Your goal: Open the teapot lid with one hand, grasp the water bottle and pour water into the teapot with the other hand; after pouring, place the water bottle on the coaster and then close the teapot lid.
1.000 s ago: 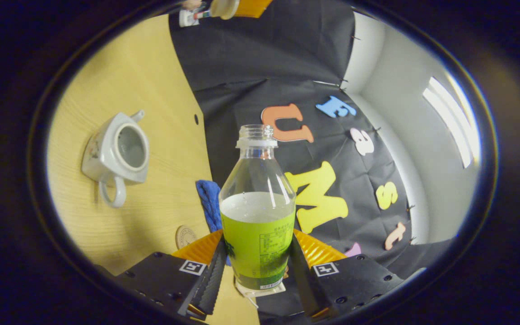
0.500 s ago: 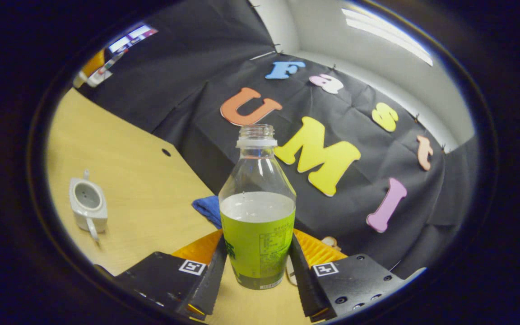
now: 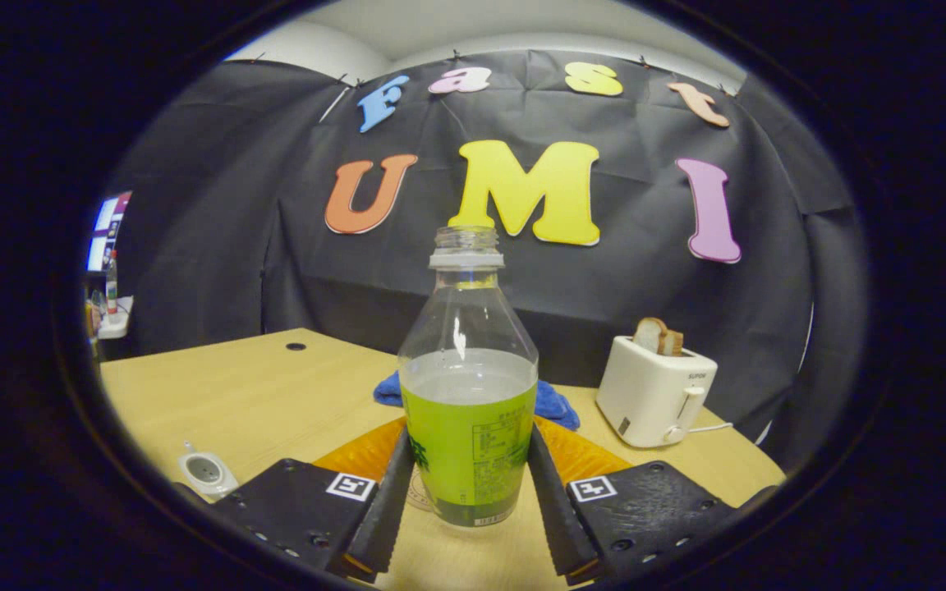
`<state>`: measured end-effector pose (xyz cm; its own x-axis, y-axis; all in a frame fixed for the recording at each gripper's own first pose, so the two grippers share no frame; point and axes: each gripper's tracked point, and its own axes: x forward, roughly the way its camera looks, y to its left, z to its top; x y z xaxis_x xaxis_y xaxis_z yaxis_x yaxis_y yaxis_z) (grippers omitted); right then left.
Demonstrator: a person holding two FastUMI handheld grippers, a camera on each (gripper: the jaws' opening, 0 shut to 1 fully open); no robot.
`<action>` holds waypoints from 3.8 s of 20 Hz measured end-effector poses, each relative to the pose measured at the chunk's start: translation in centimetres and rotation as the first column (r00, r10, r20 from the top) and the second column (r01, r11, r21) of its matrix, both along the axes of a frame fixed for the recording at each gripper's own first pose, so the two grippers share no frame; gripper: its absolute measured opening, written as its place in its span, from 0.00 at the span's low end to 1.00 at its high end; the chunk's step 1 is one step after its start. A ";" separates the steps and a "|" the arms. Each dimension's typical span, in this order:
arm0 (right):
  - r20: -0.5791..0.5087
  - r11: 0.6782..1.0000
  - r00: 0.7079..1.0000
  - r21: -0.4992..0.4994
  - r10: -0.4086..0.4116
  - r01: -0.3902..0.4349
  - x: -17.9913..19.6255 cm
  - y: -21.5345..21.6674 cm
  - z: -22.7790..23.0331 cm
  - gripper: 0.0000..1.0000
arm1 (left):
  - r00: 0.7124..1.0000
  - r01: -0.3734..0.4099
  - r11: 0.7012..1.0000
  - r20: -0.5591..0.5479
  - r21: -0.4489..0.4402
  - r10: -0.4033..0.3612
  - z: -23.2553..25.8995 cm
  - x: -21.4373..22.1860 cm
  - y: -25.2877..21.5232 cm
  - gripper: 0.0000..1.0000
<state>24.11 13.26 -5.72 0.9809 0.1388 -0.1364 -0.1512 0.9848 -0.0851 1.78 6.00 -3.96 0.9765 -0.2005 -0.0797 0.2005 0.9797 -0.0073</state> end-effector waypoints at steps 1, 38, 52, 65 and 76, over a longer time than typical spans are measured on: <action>-0.021 1.000 1.000 0.014 0.002 -0.001 0.4 0.0 -0.5 0.70 | 1.000 -0.001 1.000 -0.001 0.006 0.001 -0.2 0.0 0.0 0.03; -0.043 0.995 0.998 0.089 -0.050 0.054 -3.1 -4.3 -3.7 0.95 | 0.988 0.149 0.987 0.043 -0.056 -0.147 0.0 1.2 -6.2 0.03; 0.093 0.984 0.979 0.002 -0.180 0.180 -19.5 -13.1 -1.8 0.94 | 0.976 0.127 0.990 0.184 -0.062 -0.113 -1.0 4.4 -11.6 0.04; 0.071 0.992 0.990 0.028 -0.123 0.121 -20.4 -12.3 -3.0 0.95 | 0.995 0.025 0.999 0.093 0.048 -0.030 -6.9 8.1 -11.4 0.04; 0.090 0.994 0.990 0.019 -0.107 0.105 -21.0 -11.5 -2.6 0.95 | 0.996 -0.019 0.998 0.086 0.054 0.014 -7.4 9.2 -10.3 0.06</action>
<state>3.14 1.71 -8.34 0.9984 0.0348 -0.0446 -0.0382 0.9961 -0.0794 11.00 -4.34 -11.38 0.9833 -0.1818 -0.0060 0.1819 0.9813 0.0630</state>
